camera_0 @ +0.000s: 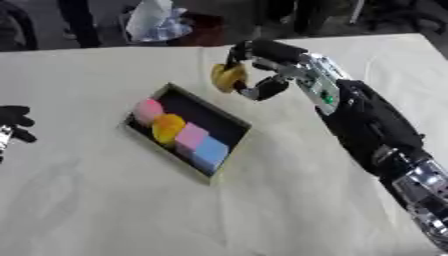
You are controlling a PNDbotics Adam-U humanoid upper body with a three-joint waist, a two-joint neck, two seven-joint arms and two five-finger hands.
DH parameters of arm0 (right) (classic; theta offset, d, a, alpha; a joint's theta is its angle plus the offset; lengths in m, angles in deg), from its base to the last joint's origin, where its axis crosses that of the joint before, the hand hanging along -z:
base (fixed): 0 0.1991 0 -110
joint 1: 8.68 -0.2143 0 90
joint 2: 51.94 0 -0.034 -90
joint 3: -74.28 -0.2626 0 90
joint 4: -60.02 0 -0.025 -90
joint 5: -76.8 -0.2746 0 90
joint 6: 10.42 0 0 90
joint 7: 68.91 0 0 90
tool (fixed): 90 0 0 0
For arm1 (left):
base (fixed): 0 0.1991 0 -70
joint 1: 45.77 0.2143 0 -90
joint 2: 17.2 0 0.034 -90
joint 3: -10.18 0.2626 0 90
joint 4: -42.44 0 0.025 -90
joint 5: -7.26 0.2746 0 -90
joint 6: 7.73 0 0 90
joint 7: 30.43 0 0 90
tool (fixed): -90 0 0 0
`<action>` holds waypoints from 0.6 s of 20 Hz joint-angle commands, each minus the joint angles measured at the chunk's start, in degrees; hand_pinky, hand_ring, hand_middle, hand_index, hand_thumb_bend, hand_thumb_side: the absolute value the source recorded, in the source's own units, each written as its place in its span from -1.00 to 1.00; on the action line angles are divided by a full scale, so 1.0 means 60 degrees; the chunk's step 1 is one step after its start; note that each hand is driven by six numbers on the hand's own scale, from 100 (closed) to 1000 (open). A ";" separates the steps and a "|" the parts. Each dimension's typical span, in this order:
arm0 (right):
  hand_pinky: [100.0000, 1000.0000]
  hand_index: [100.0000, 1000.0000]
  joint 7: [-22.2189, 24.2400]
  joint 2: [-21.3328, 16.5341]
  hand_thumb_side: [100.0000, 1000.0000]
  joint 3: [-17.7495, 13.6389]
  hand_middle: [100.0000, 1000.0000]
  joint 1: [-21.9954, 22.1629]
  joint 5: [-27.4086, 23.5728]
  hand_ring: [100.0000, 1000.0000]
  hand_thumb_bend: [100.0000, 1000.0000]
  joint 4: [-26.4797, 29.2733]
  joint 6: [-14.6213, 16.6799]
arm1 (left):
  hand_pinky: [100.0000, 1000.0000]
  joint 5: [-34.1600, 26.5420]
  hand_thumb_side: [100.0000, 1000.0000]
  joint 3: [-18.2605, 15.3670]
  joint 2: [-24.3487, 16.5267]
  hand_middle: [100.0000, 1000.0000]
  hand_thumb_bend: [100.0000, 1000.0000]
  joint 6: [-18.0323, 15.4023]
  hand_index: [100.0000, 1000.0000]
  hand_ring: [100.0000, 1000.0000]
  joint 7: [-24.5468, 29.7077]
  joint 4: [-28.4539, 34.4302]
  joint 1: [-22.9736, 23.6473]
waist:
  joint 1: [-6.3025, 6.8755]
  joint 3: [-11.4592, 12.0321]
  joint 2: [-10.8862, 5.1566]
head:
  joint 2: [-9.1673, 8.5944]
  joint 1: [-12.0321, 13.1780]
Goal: Pick up objects on the table and place them in the box.
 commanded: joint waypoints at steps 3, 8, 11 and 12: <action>0.48 0.07 0.0572 -0.0069 -1.00 0.0065 -0.17 -0.0157 -0.0402 0.46 -1.00 0.0345 0.0077 | 0.44 0.0028 0.49 -0.0035 -0.0082 0.08 -1.00 -0.0011 0.44 -0.01 -0.0034 0.0151 -0.0052 | 0.0027 0.0010 -0.0189 | -0.0131 0.0015; 0.52 0.34 0.1183 0.0598 -1.00 0.0748 0.09 0.0203 -0.0004 0.54 -1.00 0.0195 0.0545 | 0.44 0.0038 0.50 -0.0005 -0.0049 0.08 -1.00 -0.0013 0.44 -0.01 0.0008 0.0137 -0.0073 | 0.0024 0.0056 -0.0161 | -0.0168 -0.0022; 0.53 0.41 0.1581 0.0830 -1.00 0.0792 0.15 0.0273 0.0262 0.56 -1.00 0.0131 0.0849 | 0.44 0.0045 0.51 -0.0009 -0.0039 0.08 -1.00 -0.0013 0.43 -0.01 0.0006 0.0134 -0.0058 | 0.0020 0.0038 -0.0162 | -0.0163 -0.0015; 0.54 0.46 0.1685 0.0887 -0.98 0.0813 0.18 0.0297 0.0319 0.57 -1.00 0.0126 0.0929 | 0.44 0.0049 0.51 -0.0009 -0.0036 0.08 -1.00 -0.0012 0.43 -0.01 0.0011 0.0132 -0.0057 | 0.0013 0.0040 -0.0161 | -0.0164 -0.0018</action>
